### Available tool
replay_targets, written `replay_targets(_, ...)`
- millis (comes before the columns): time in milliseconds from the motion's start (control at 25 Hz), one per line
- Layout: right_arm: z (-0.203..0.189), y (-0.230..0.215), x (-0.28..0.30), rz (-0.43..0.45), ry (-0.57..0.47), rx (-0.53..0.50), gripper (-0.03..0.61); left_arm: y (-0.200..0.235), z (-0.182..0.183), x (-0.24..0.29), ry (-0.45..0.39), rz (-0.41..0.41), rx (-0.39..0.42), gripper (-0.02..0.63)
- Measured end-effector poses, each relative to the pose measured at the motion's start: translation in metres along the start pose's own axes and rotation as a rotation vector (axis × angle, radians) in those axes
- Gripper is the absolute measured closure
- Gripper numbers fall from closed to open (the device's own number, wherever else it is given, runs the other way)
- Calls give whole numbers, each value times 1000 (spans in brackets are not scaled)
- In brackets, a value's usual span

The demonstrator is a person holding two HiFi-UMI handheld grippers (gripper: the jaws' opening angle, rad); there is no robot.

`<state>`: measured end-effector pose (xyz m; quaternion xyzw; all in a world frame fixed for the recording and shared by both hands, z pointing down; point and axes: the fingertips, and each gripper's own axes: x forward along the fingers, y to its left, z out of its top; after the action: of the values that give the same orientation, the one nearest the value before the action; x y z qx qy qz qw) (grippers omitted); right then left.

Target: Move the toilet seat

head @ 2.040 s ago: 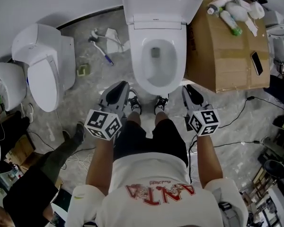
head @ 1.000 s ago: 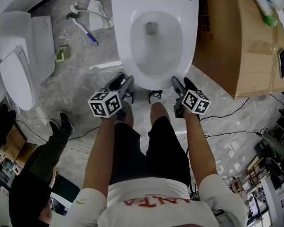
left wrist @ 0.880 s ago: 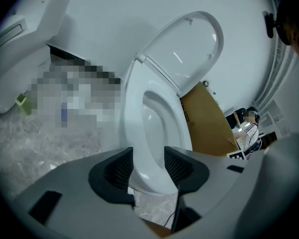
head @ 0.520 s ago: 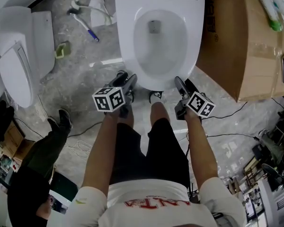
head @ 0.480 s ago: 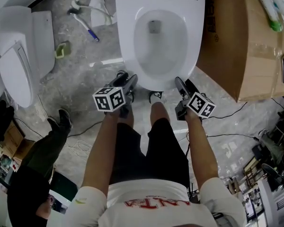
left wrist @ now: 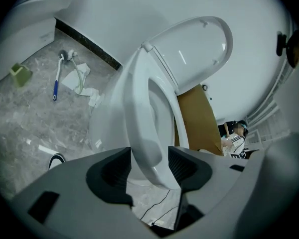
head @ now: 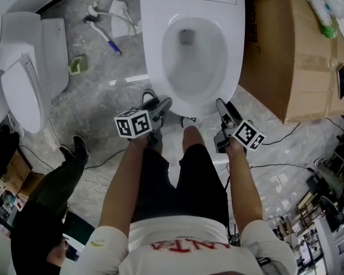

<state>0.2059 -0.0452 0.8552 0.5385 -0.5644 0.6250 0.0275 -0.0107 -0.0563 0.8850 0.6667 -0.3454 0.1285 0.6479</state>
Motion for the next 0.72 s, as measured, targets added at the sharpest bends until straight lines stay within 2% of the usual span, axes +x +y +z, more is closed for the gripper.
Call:
replay_targets(160, 2, 7, -6, 0, -18, -20, 275, -6, 0, -2, 4, -28, -25, 384)
replay_targets(400, 2, 21, -17, -12, -54, -101, 275, -17, 3, -14, 26, -8, -12, 427)
replay_targets(720, -21, 20, -21, -9, -50, -18, 279, -35, 9, -28, 40, -46, 10, 431)
